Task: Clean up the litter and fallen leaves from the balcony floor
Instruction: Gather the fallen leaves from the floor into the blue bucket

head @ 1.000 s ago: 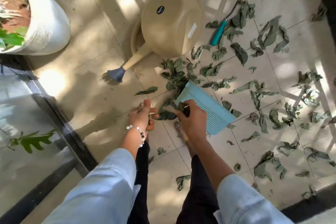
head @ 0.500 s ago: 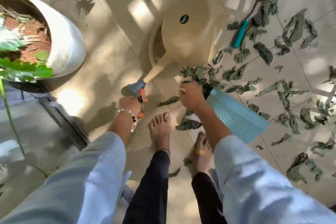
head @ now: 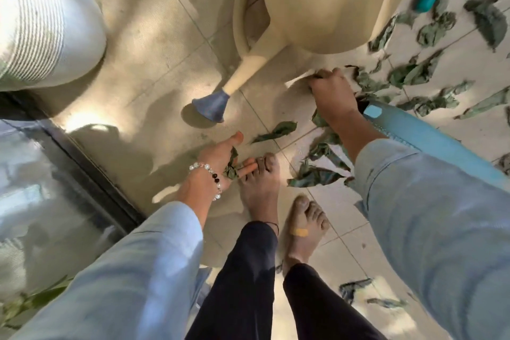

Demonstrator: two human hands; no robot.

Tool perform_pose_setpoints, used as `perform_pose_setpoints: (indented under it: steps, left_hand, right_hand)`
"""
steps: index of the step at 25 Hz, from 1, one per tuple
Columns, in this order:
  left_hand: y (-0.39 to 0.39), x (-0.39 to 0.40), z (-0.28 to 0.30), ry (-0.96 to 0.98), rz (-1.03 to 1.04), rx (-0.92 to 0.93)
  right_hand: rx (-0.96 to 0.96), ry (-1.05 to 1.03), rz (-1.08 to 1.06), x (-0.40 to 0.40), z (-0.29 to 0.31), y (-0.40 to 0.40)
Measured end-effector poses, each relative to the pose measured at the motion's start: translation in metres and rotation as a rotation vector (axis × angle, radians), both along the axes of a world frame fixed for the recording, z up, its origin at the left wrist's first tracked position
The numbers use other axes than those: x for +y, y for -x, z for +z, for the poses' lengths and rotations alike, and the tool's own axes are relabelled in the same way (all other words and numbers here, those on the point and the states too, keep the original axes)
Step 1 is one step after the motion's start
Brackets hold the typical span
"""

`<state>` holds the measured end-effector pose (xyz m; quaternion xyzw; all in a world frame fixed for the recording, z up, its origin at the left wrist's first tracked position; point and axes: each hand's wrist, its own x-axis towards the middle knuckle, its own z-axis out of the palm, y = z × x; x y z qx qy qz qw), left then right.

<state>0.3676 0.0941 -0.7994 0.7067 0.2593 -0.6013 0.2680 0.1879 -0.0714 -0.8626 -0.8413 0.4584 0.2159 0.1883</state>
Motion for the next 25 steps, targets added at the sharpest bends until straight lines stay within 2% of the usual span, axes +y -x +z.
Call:
perform_pose_setpoints:
  steps: [1,3,6,9,11,13,15,17,19,22,23,25]
  left_hand:
    - [-0.004,-0.006,0.019,-0.010,-0.002,0.042]
    - [-0.005,-0.004,0.011,-0.045,-0.021,0.016]
    - [-0.004,-0.003,0.012,-0.061,-0.113,-0.010]
    - [-0.002,-0.009,0.013,-0.045,-0.114,-0.031]
    - [0.002,-0.011,0.007,-0.032,-0.115,-0.028]
    - [0.003,-0.011,0.003,-0.029,-0.118,-0.064]
    - [0.004,-0.010,0.006,-0.029,-0.133,-0.099]
    - [0.008,-0.012,0.022,-0.014,-0.118,-0.096]
    - [0.017,-0.021,0.051,0.004,-0.093,-0.111]
    - [0.035,-0.040,0.101,0.065,-0.040,-0.137]
    - [0.044,-0.050,0.126,0.095,-0.005,-0.133]
    - [0.068,-0.073,0.181,0.197,0.075,-0.102]
  right_hand:
    - [-0.066,0.027,-0.034,0.005,0.005,0.000]
    - [-0.224,0.015,-0.101,0.025,0.017,-0.007]
    - [-0.320,-0.046,0.089,0.075,0.025,-0.023]
    - [-0.100,-0.208,0.290,0.109,0.016,-0.024]
    - [-0.023,-0.163,0.392,0.113,0.009,-0.017]
    - [-0.020,-0.122,0.393,0.105,0.006,-0.013]
    - [-0.105,-0.189,0.107,0.086,0.013,-0.006]
    - [-0.265,-0.396,-0.480,0.064,0.037,0.002]
    - [-0.623,-0.739,-1.065,0.055,0.087,0.008]
    - [-1.046,-1.059,-1.456,0.063,0.186,0.011]
    - [-1.158,-1.109,-1.562,0.067,0.222,0.011]
    - [-1.364,-1.080,-1.770,0.071,0.288,0.013]
